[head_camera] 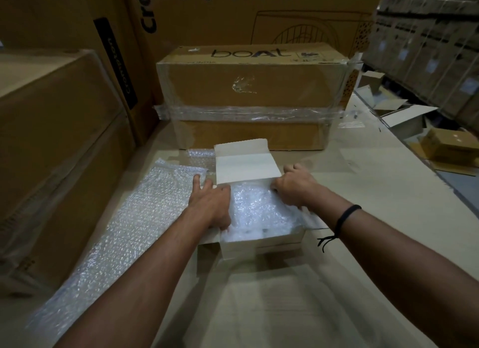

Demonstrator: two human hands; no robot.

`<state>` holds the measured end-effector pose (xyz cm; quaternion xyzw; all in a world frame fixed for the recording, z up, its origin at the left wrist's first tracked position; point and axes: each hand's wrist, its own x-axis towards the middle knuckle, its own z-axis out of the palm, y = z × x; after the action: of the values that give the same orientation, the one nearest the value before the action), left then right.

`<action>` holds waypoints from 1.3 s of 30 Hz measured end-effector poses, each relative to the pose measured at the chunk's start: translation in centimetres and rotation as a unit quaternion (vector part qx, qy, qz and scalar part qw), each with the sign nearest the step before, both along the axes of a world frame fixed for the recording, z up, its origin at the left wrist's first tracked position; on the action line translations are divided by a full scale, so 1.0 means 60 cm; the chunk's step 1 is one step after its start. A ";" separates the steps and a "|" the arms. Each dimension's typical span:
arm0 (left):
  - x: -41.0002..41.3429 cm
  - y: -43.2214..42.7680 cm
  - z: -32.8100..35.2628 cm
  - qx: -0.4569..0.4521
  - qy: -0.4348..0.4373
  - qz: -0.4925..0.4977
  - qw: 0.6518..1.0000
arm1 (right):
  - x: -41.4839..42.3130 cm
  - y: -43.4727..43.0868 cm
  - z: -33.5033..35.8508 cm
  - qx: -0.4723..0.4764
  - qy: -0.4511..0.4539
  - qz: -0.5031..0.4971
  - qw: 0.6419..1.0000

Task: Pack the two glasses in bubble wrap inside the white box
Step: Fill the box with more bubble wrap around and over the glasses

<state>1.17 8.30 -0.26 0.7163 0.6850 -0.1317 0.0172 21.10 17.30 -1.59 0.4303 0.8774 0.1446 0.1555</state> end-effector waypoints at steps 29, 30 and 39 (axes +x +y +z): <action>0.010 -0.013 -0.014 -0.021 0.068 -0.015 0.997 | 0.022 -0.092 0.027 -0.013 -0.075 0.048 0.996; 0.007 -0.014 -0.010 -0.025 0.058 -0.025 0.998 | 0.026 -0.096 0.030 -0.014 -0.056 0.049 0.997; -0.007 -0.011 0.012 -0.114 -0.005 -0.025 0.993 | 0.066 -0.117 0.060 -0.130 0.025 0.037 0.991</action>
<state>0.73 7.64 0.45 0.7273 0.6473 -0.2054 0.0991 25.09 10.30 1.99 0.3773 0.9076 0.0241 0.1823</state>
